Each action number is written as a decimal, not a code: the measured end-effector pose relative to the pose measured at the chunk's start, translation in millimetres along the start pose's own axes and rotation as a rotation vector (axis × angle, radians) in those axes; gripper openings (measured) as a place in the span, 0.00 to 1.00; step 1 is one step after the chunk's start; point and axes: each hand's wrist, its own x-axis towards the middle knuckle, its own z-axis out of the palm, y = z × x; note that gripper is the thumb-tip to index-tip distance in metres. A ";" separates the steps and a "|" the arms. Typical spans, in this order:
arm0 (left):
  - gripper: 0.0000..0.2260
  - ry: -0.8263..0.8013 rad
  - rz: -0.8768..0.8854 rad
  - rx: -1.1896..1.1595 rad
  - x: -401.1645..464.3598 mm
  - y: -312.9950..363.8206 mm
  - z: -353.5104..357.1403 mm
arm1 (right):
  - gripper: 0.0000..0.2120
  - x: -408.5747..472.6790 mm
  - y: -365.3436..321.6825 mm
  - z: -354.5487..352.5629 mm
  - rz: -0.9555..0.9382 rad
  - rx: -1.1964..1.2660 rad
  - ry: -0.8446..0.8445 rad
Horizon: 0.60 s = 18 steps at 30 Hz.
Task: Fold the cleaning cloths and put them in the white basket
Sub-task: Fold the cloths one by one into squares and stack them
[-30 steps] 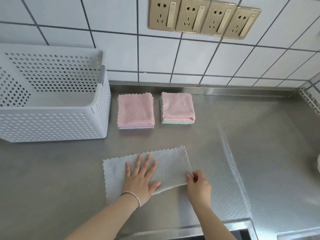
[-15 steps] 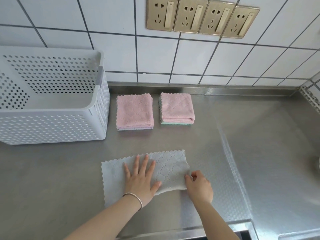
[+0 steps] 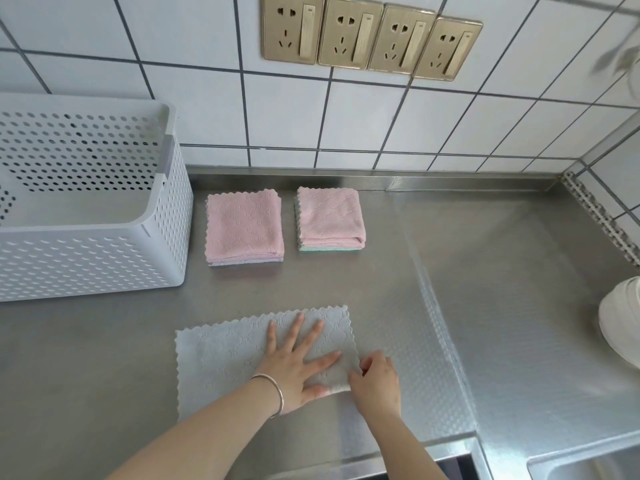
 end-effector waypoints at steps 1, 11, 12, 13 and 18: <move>0.32 -0.004 0.002 0.004 0.0 0.8 -0.9 | 0.11 0.1 -2.7 -0.7 0.024 0.017 -0.015; 0.11 0.394 -0.434 -1.005 -9.5 12.3 -46.7 | 0.06 -20.0 -34.8 -2.1 -0.108 -0.006 0.119; 0.07 0.420 -0.515 -1.153 -12.0 14.1 -53.6 | 0.06 -27.4 -41.2 1.4 -0.196 -0.017 0.205; 0.05 0.427 -0.560 -1.206 -15.7 14.0 -58.8 | 0.05 -34.3 -47.2 7.8 -0.315 -0.020 0.295; 0.16 0.459 -0.726 -1.160 -34.0 -6.1 -64.6 | 0.09 -53.4 -63.6 40.0 -0.773 -0.005 0.395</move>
